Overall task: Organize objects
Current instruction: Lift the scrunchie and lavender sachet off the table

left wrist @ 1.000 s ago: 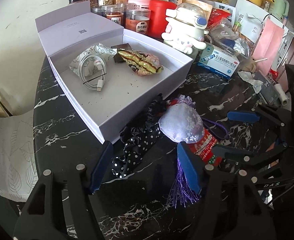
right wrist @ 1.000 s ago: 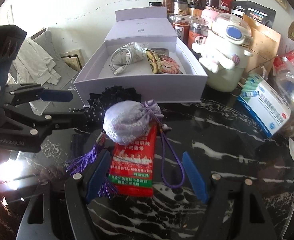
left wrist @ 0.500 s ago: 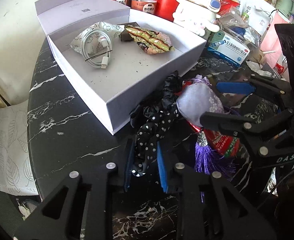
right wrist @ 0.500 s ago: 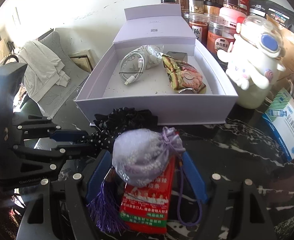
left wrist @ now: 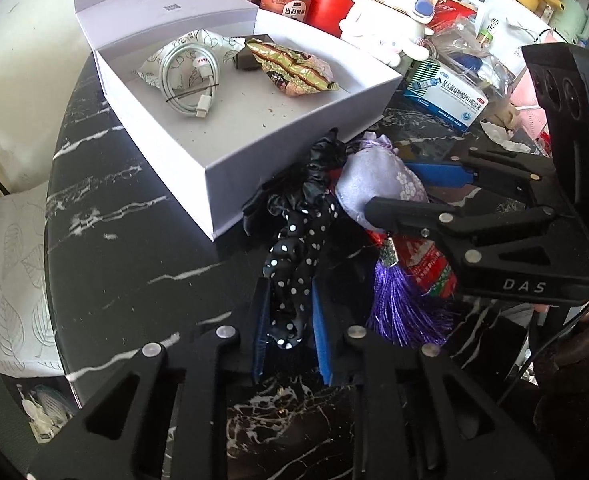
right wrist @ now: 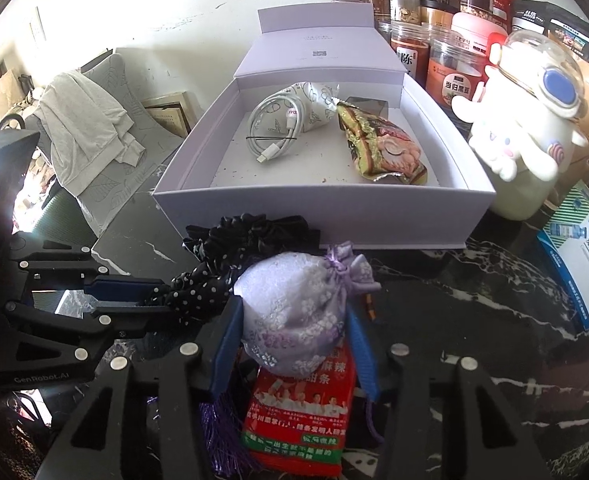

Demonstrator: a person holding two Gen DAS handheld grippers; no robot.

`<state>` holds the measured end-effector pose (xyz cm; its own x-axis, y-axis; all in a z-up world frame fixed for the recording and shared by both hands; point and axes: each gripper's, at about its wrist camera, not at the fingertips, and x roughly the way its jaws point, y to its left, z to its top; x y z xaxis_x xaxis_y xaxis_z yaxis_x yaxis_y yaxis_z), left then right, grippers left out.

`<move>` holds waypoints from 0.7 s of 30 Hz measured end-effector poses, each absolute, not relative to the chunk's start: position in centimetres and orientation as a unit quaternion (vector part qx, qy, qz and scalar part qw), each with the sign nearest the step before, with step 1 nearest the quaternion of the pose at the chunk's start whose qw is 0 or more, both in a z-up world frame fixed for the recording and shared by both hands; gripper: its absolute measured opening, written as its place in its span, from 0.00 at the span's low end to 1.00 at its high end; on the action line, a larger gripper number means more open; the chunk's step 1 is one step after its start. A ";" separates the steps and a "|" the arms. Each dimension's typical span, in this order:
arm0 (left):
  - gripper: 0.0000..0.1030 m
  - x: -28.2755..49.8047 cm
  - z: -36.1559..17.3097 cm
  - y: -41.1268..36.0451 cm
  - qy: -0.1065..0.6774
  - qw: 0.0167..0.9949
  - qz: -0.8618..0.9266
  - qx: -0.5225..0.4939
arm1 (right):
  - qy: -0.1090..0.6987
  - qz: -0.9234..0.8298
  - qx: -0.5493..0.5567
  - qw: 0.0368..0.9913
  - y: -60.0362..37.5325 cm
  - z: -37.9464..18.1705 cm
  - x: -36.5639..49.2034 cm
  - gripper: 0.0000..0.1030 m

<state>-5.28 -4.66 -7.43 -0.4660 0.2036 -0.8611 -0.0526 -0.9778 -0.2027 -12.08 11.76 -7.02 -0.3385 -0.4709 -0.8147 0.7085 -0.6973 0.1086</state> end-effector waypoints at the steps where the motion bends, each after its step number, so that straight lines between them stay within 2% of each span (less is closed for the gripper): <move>1: 0.18 -5.1 -7.5 -4.6 -0.073 0.074 0.853 -0.511 | 0.136 -0.807 0.444 0.364 11.9 -7.0 -11.9 0.49; 21: 0.20 -3.5 -7.6 -2.9 -0.055 0.076 0.854 -0.511 | 0.140 -0.822 0.441 0.331 16.0 -6.6 -8.2 0.48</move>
